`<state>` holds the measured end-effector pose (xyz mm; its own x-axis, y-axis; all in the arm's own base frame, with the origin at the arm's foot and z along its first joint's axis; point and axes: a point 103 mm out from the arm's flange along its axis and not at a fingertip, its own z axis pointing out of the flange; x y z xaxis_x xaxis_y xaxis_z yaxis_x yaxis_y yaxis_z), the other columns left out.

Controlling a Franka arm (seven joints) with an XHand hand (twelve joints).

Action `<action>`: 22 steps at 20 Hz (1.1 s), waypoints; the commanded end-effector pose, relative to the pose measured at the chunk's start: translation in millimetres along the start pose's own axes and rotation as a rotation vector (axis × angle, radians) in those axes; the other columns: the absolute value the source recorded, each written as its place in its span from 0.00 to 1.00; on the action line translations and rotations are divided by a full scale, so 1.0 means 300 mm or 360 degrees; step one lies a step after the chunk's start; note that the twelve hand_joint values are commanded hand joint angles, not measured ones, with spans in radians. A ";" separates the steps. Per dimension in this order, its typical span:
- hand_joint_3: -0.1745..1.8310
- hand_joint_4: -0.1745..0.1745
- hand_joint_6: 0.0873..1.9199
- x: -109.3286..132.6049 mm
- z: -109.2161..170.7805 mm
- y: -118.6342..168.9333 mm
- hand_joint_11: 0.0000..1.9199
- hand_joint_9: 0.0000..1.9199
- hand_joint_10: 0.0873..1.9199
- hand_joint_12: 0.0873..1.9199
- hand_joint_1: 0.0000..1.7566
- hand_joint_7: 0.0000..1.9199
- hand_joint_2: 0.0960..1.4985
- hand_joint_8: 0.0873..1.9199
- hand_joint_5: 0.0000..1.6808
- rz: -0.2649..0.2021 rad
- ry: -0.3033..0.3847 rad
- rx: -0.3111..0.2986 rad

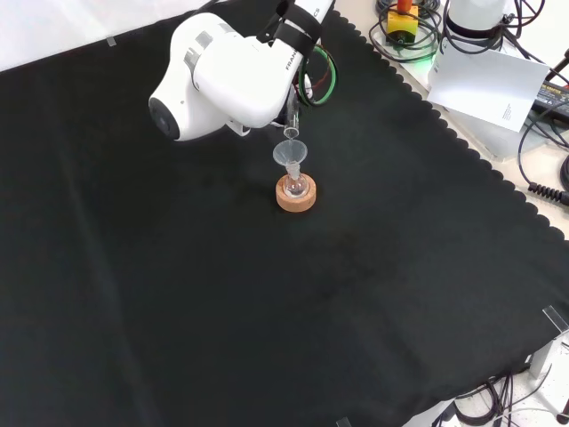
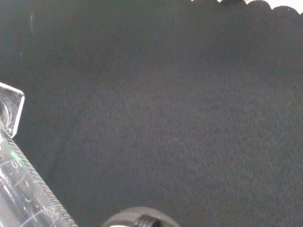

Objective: Pour the water from the graduated cylinder into the round-bottom flask.

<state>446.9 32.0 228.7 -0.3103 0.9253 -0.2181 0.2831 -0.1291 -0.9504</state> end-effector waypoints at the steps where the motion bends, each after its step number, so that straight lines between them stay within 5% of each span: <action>1: 0.09 0.59 0.44 0.001 -0.003 -0.007 0.64 0.74 0.04 0.34 0.71 0.61 0.68 0.33 0.63 0.0013 -0.0012 0.0015; 22: 0.09 0.58 0.45 0.024 -0.017 -0.039 0.64 0.74 0.03 0.34 0.71 0.61 0.68 0.33 0.63 0.0053 -0.0058 0.0024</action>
<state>448.3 42.4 240.3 -0.3359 0.9078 -0.2512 0.2777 -0.1594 -0.9474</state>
